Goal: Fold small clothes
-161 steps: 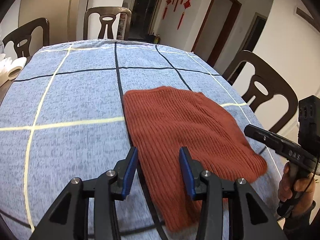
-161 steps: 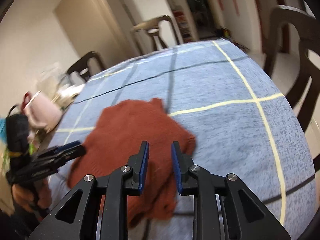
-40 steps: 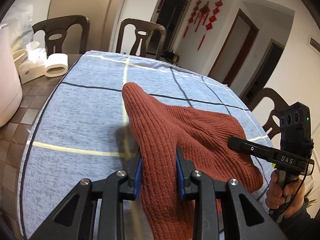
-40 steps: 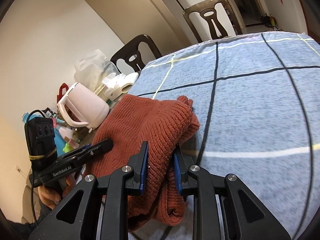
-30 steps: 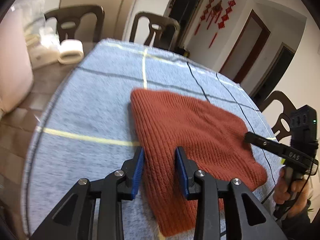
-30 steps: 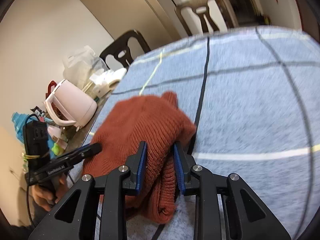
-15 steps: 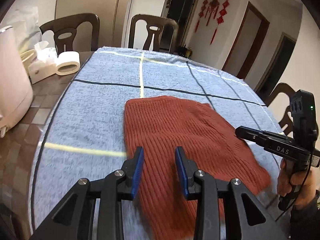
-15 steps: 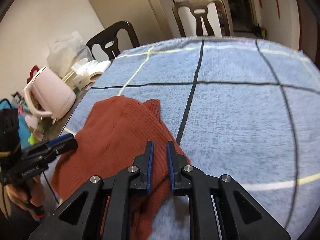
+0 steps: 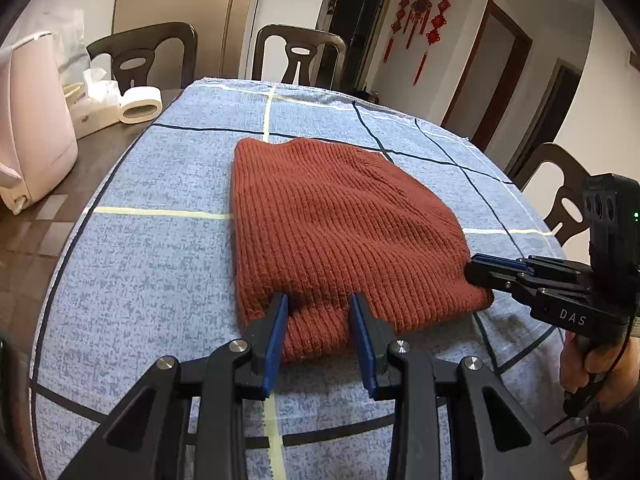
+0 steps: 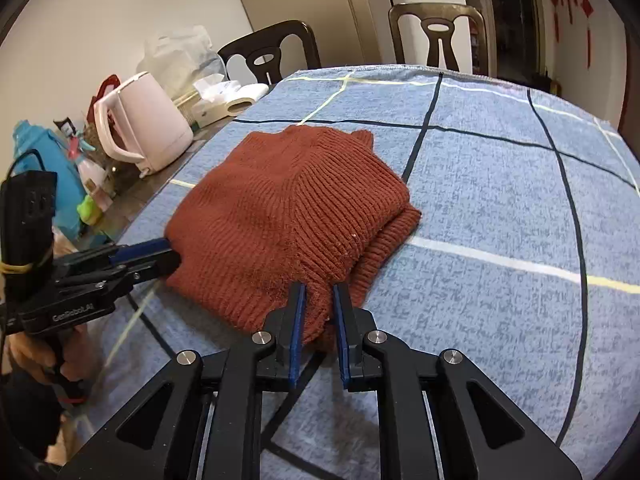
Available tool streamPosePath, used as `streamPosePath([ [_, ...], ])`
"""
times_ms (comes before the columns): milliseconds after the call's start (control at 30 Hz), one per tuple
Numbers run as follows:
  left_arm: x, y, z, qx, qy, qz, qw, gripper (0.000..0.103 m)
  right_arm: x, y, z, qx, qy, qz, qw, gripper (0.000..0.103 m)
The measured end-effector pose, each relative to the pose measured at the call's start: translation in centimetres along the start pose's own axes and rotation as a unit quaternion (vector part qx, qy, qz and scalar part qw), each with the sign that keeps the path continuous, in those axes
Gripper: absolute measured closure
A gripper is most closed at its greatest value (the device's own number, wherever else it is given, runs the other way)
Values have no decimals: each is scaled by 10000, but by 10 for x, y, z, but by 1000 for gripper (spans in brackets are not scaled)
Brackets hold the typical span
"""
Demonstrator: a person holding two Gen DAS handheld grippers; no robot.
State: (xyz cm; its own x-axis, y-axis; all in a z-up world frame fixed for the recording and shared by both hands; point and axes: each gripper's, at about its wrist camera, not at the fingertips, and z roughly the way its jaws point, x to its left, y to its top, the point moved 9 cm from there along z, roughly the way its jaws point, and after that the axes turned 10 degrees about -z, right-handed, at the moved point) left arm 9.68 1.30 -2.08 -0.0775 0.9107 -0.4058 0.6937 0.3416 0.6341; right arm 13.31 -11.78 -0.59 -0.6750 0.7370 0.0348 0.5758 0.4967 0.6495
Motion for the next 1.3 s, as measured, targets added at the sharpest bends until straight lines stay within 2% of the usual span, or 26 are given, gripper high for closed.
streamPosePath([
  [333, -1, -1, 0, -6, 209, -48, 9998, 68, 4, 2, -10, -104, -42, 103, 9999, 88],
  [600, -1, 5, -10, -129, 328, -122, 9993, 68, 8, 26, -25, -462, -151, 103, 9988, 86],
  [700, 2, 7, -14, -226, 370, -140, 9990, 68, 10, 25, -16, -375, -117, 70, 9992, 86],
  [800, 11, 4, -12, -153, 403, -255, 9987, 68, 4, 12, 1, -46, -189, 134, 9997, 86],
  [900, 19, -1, -16, -135, 395, -352, 9985, 68, 2, 8, -7, -124, -104, 297, 9994, 85],
  [1133, 16, -6, -21, -126, 290, -259, 9992, 68, 21, 1, -29, -246, -84, 35, 9997, 85],
  [1300, 16, -10, -3, 56, 365, -252, 9990, 68, 11, -17, -1, 153, -231, 96, 9996, 85],
])
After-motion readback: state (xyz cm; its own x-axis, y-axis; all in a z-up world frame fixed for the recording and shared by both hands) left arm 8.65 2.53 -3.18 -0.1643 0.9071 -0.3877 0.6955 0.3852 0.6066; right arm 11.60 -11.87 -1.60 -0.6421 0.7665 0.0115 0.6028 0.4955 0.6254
